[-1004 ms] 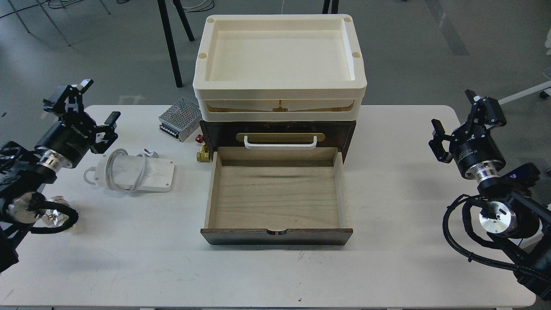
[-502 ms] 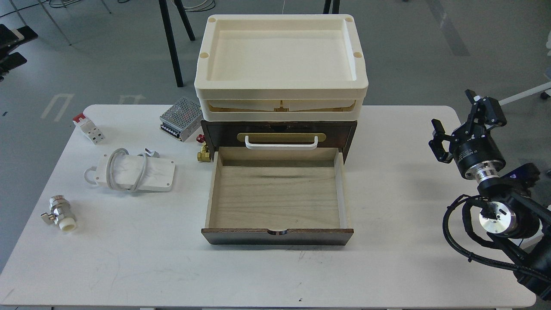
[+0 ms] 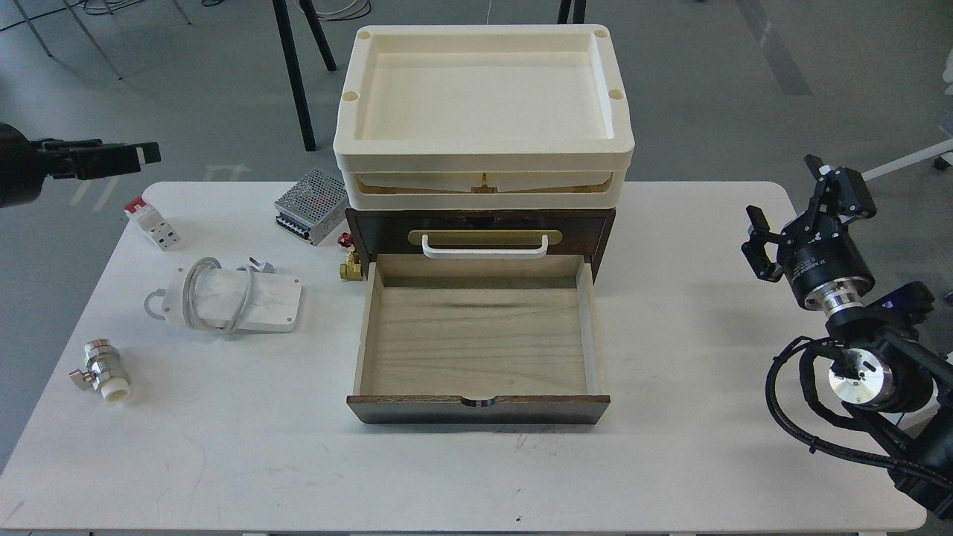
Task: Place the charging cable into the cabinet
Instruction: 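Reach the left gripper down to the white charger with coiled cable, then grasp the white charger and cable with the left gripper and lift, then carry the charger over the open drawer with the left gripper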
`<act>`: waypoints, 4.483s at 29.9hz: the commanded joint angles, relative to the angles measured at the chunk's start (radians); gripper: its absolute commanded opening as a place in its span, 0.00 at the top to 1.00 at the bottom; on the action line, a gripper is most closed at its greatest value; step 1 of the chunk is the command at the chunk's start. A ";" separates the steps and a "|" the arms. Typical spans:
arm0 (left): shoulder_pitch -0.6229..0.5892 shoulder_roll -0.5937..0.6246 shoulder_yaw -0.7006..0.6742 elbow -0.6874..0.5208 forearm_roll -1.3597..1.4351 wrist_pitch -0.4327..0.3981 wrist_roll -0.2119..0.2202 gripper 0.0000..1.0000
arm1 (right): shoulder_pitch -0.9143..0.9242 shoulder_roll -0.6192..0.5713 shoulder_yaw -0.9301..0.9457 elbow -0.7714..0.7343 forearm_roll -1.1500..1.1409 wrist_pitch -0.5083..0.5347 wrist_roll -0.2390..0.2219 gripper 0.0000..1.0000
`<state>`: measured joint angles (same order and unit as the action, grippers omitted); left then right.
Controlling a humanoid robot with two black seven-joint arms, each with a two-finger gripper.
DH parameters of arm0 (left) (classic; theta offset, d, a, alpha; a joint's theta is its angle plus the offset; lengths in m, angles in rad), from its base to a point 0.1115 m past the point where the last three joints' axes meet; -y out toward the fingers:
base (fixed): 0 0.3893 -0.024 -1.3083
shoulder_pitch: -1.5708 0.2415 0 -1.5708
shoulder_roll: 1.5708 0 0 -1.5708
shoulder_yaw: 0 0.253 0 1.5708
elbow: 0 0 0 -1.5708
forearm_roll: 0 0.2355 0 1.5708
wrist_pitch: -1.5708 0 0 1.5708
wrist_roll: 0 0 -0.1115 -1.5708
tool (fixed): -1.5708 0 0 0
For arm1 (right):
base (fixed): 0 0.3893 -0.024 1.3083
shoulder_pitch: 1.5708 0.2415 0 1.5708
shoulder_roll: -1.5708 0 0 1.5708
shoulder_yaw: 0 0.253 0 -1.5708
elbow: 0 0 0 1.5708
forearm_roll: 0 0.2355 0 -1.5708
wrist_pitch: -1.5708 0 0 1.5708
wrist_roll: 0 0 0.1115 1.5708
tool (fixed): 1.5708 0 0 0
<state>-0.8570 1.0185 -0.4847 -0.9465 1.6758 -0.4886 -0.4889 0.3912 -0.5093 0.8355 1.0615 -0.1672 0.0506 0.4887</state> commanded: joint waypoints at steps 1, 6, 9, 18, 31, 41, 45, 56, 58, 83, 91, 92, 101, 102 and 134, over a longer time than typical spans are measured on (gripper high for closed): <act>0.001 -0.008 0.119 -0.005 0.013 0.043 0.000 0.01 | 0.000 0.000 0.000 0.000 0.000 0.000 0.000 0.01; 0.006 -0.054 0.280 0.012 0.038 0.232 0.000 0.03 | 0.000 0.000 -0.001 0.000 0.000 0.002 0.000 0.01; 0.009 -0.070 0.307 0.032 0.039 0.258 0.000 0.03 | 0.000 0.000 -0.001 0.000 0.000 0.002 0.000 0.01; 0.044 -0.214 0.308 0.214 0.030 0.288 0.000 0.03 | 0.000 0.000 -0.001 0.000 0.000 0.002 0.000 0.01; 0.113 -0.376 0.305 0.426 0.001 0.377 0.000 0.05 | 0.000 0.000 -0.001 0.000 0.000 0.002 0.000 0.01; 0.139 -0.402 0.307 0.485 -0.042 0.441 0.000 0.54 | 0.000 0.000 -0.001 0.000 0.000 0.000 0.000 0.01; 0.142 -0.425 0.331 0.554 -0.036 0.444 0.000 0.81 | 0.000 0.000 -0.001 0.000 0.000 0.002 0.000 0.01; 0.133 -0.482 0.385 0.663 -0.119 0.512 0.000 0.94 | -0.002 0.000 -0.001 0.000 0.000 0.000 0.000 0.01; 0.131 -0.465 0.385 0.663 -0.151 0.510 0.000 0.94 | 0.000 0.000 -0.001 0.000 0.000 0.002 0.000 0.01; -0.330 -0.083 0.339 0.647 -1.096 0.000 0.000 0.91 | -0.002 0.000 -0.001 0.000 0.000 0.000 0.000 0.01; -0.450 0.032 0.203 0.406 -1.130 0.000 0.000 0.91 | -0.002 0.000 -0.003 0.000 0.000 0.000 0.000 0.01; -0.450 0.064 0.180 0.321 -1.130 0.000 0.000 0.91 | -0.002 0.000 -0.003 0.000 0.000 0.000 0.000 0.01; -0.445 0.183 0.150 -0.268 -1.024 0.000 0.000 0.91 | -0.002 0.000 -0.003 0.000 0.000 0.000 0.000 0.01; -0.444 0.180 0.155 -0.319 -0.992 0.000 0.000 0.91 | -0.002 0.000 -0.004 0.000 0.000 0.000 0.000 0.01; 0.016 -0.276 0.219 -0.451 -0.481 0.217 0.000 0.91 | 0.000 0.000 -0.004 -0.002 -0.002 0.000 0.000 0.01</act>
<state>-0.8781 0.7850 -0.2653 -1.4662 1.1916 -0.2795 -0.4888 0.3913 -0.5093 0.8316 1.0602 -0.1683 0.0506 0.4887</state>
